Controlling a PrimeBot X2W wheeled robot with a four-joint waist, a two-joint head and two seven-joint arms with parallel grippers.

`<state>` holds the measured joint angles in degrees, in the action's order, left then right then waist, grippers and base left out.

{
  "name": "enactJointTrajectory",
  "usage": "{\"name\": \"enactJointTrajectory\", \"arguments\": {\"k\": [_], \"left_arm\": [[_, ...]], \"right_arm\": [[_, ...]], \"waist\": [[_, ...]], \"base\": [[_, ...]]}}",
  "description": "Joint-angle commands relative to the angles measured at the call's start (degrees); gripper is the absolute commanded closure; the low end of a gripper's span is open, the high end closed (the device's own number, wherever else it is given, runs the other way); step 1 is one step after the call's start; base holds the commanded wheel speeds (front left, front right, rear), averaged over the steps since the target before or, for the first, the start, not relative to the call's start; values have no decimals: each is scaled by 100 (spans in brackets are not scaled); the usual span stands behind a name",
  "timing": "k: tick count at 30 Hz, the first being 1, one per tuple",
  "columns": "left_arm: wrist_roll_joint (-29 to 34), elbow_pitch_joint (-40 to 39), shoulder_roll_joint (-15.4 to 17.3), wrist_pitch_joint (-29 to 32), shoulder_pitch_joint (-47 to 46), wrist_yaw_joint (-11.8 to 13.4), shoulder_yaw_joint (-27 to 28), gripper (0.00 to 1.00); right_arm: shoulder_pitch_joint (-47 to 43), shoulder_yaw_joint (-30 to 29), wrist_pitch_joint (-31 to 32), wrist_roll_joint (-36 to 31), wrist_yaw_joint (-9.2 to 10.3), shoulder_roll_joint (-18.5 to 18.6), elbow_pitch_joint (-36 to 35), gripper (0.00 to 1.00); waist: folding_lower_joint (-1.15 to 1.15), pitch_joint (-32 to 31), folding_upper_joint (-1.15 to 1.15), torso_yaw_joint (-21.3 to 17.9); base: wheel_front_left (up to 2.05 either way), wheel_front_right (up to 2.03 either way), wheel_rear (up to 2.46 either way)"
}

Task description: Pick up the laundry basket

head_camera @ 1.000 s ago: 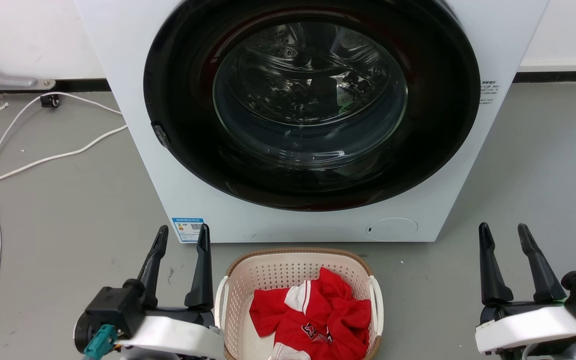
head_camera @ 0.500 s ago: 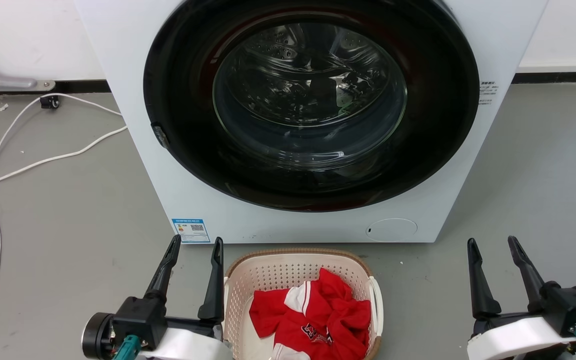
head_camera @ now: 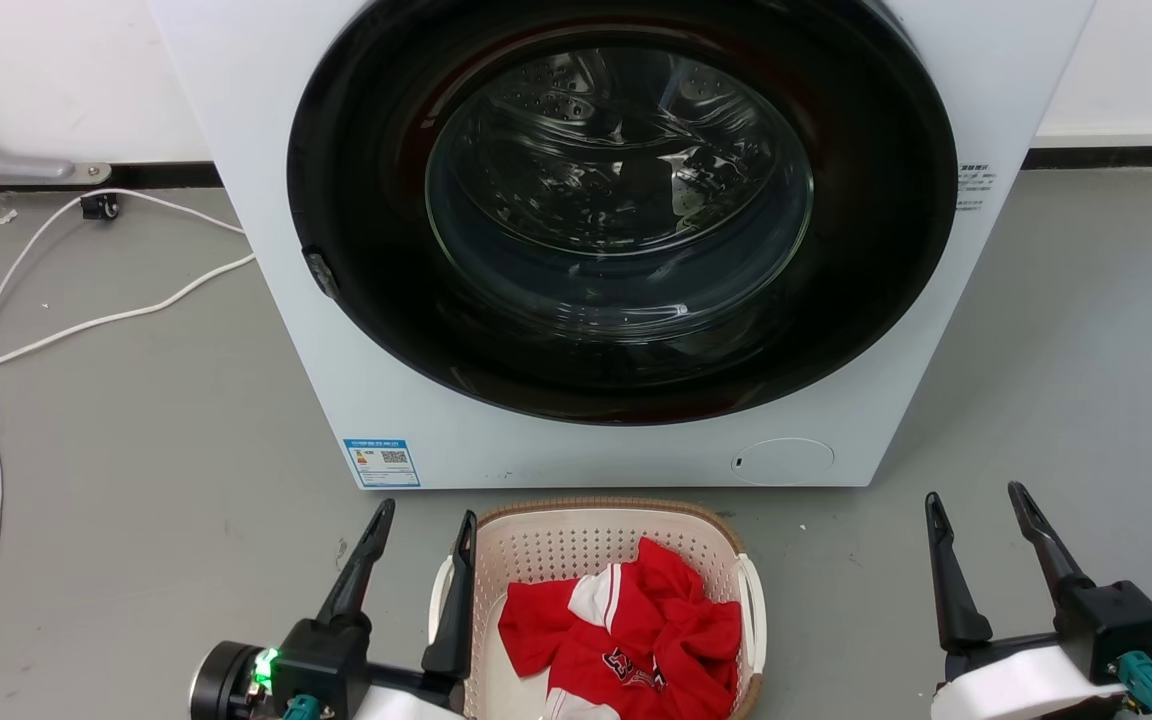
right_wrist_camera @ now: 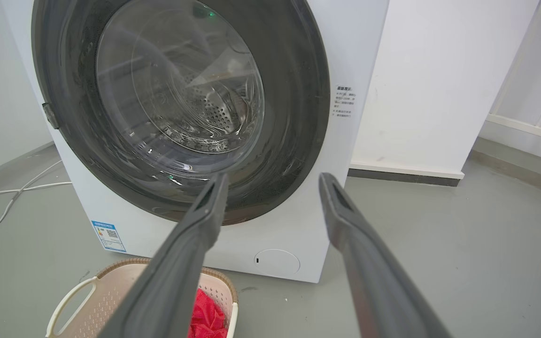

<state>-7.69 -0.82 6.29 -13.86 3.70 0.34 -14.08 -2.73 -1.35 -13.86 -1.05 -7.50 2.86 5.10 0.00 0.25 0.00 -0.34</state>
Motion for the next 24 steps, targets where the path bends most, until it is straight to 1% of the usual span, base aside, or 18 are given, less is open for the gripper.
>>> {"name": "enactJointTrajectory", "arguments": {"k": [1,3,9,14,24], "left_arm": [[92,28,-27,-49,76,-38,15,0],[101,93,-66,-67,86,-86,70,0],[123,197,-216,-123,156,-196,313,0],[-52,293,-297,-137,155,-298,543,0],[-40,355,-339,-137,120,-407,640,0]], "right_arm": [[-46,-17,-46,-115,2,4,-2,0],[-50,-30,-70,-152,2,4,18,0],[-64,-38,-130,13,2,3,138,0],[-31,-69,-136,106,2,3,214,0],[0,-78,-135,125,2,3,222,0]], "waist": [[0,-1,0,-1],[0,1,0,-3],[0,21,0,-19],[0,33,0,-19],[0,42,0,13]], "base": [[0,0,0],[0,0,0],[0,0,0],[0,0,0],[0,0,0]]}}
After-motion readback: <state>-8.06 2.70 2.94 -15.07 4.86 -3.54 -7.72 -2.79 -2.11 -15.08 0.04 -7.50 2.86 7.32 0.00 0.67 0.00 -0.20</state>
